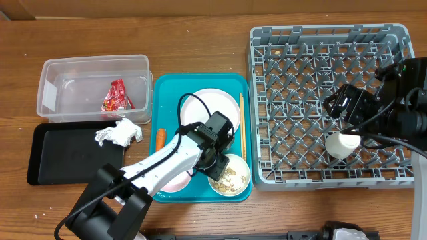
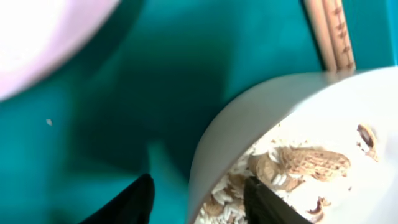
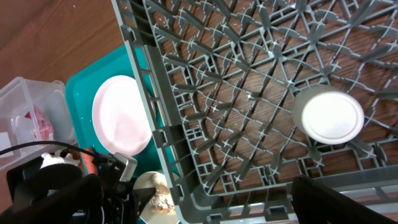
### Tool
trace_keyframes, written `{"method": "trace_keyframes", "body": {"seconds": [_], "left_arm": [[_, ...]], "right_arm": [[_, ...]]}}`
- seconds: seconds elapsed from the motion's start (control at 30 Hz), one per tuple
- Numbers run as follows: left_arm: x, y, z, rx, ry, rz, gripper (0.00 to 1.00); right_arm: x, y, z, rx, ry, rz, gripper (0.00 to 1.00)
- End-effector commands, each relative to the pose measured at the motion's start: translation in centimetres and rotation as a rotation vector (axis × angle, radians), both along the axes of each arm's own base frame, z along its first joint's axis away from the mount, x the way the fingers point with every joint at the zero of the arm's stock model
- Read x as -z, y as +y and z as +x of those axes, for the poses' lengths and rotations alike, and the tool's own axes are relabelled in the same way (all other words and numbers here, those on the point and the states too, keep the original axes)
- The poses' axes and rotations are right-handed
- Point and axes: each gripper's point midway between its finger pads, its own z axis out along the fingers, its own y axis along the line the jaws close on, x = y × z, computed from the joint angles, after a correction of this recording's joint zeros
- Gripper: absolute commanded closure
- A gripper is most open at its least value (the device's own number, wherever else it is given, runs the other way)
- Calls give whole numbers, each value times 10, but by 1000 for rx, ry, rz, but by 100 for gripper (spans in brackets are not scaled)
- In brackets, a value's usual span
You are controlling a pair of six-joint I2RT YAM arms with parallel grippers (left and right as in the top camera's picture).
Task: Sort waste into correct bins and load items into the dishwasher
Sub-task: 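Grasp the food bowl rim with left gripper and lift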
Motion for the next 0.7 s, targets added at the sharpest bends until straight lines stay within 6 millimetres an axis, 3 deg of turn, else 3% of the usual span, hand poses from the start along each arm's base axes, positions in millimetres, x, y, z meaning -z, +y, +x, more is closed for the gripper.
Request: {"method": "trace_keyframes", "body": {"seconds": [0.0,0.07,0.13,0.3,0.53,0.67], "left_arm": [[-1,0,8,52,-46,21,58],[1,-1,10,55,-53,23,73],[2,-1,11,54,-51,23,96],[-11,-1,9,51,-20,37,96],[-91,-10,39,16,-89,3,96],[-128,-1,57,-34,-133,-6,96]], "right_arm": [[-4,2,1,-11,-15,2,0],[-4,2,1,-11,-15,2,0],[-4,2,1,-11,-15,2,0],[-4,2,1,-12,-15,2,0],[-4,2,1,-12,-15,2,0],[-4,2,1,-12,-15,2,0]]}}
